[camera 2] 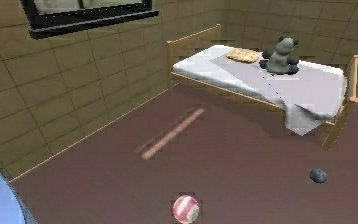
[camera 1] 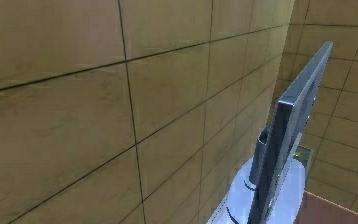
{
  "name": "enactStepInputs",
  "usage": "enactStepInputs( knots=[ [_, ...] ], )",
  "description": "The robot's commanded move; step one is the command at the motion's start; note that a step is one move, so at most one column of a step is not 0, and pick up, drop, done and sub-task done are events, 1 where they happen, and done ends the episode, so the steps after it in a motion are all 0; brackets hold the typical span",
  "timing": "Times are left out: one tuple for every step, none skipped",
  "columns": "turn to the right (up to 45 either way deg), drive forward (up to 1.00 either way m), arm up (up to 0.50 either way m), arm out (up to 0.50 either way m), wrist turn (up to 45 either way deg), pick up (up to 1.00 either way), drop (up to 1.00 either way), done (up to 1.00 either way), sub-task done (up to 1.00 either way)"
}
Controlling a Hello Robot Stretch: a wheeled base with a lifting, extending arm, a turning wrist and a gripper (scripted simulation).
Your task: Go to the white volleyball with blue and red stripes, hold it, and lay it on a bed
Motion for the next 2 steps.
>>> enactStepInputs(
  knots=[
    [0.0,0.00,0.00,0.00,0.0,1.00,0.00,0.00,0.00],
    [0.0,0.00,0.10,0.00,0.0,0.00,0.00,0.00,0.00]
  ],
)
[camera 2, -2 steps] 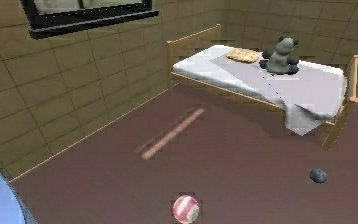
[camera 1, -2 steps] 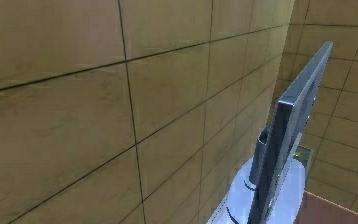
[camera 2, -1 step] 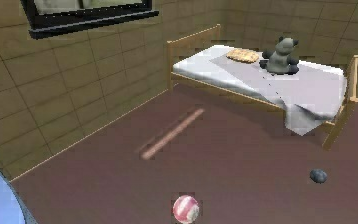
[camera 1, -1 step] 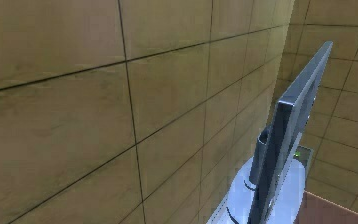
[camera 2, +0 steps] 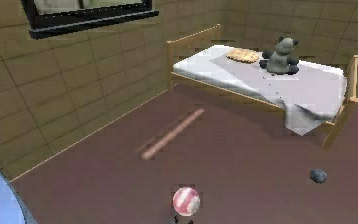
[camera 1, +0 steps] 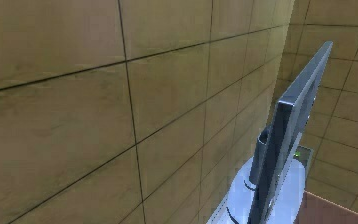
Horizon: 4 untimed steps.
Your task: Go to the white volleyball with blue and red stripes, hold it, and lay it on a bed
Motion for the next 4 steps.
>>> enactStepInputs(
  knots=[
    [0.0,0.00,0.50,0.00,0.0,0.00,0.00,0.00,0.00],
    [0.0,0.00,0.48,0.00,0.0,0.00,0.00,0.00,0.00],
    [0.0,0.00,0.00,0.00,-45.0,0.00,0.00,0.00,0.00],
    [0.0,0.00,0.00,0.00,-45.0,0.00,0.00,0.00,0.00]
  ],
)
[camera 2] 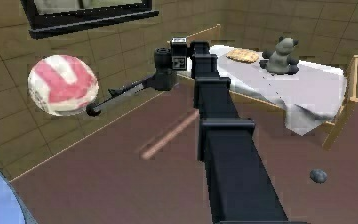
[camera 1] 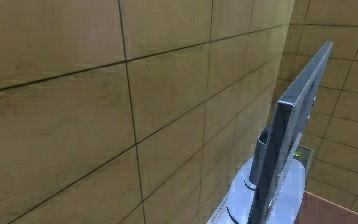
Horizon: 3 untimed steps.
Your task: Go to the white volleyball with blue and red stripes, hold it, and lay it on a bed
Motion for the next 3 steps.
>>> enactStepInputs(
  knots=[
    [0.0,0.00,0.00,0.00,-45.0,0.00,0.00,0.00,0.00],
    [0.0,0.00,0.00,0.00,-12.0,0.00,0.00,0.00,0.00],
    [0.0,0.00,0.00,-0.34,0.0,0.00,0.00,0.00,0.00]
  ],
)
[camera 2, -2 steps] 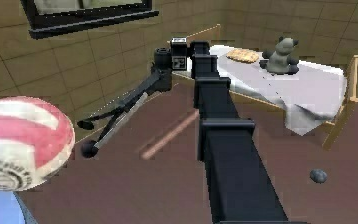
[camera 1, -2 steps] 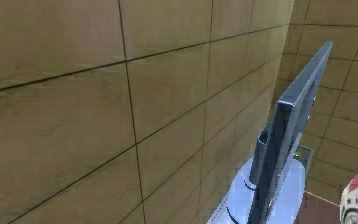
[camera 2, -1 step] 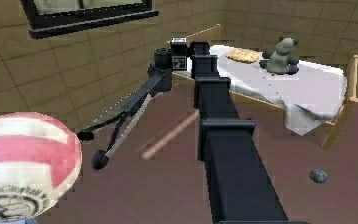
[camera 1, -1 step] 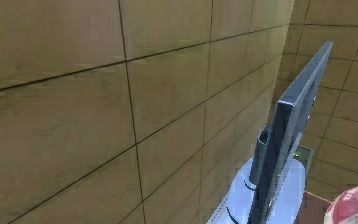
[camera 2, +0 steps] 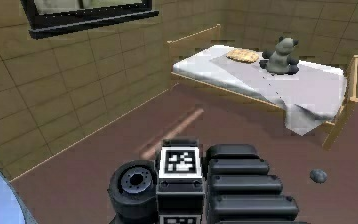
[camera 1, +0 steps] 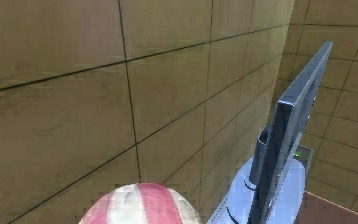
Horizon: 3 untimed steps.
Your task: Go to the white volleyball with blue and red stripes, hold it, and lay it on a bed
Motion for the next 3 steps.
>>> enactStepInputs(
  knots=[
    [45.0,0.00,0.00,0.00,0.0,0.00,0.00,0.00,0.00],
    [45.0,0.00,0.00,0.00,0.0,0.00,0.00,0.00,0.00],
    [36.0,0.00,0.00,0.00,0.0,0.00,0.00,0.00,0.00]
  ],
)
